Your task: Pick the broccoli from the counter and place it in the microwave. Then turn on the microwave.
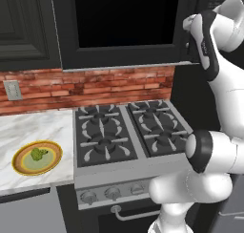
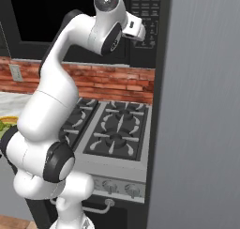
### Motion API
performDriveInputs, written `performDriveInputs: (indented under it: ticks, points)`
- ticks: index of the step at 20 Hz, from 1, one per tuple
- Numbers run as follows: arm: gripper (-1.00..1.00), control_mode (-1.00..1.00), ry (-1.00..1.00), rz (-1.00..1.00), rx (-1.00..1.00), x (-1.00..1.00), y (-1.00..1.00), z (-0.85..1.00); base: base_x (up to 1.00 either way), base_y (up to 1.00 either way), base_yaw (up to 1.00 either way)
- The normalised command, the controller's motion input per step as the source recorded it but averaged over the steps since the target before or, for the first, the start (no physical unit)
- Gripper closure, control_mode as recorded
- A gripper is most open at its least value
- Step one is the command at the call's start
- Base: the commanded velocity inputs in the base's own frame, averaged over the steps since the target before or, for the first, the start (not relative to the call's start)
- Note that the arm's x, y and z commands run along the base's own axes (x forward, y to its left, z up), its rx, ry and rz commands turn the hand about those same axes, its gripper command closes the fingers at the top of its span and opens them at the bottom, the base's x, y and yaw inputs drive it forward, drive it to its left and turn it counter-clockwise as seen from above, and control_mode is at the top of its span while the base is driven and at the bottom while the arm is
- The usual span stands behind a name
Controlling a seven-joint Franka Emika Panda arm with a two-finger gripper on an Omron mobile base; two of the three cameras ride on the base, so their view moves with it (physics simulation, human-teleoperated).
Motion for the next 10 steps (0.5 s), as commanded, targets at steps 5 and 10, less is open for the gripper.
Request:
performDriveInputs:
  ticks: [5,10]
  points:
    - [-1.0,-1.0,0.0,0.02,0.05,0.61,0.0,0.0,0.0,0.0,0.0]
    - [-1.0,-1.0,0.0,0.06,0.05,0.71,0.0,0.0,0.0,0.0,0.0]
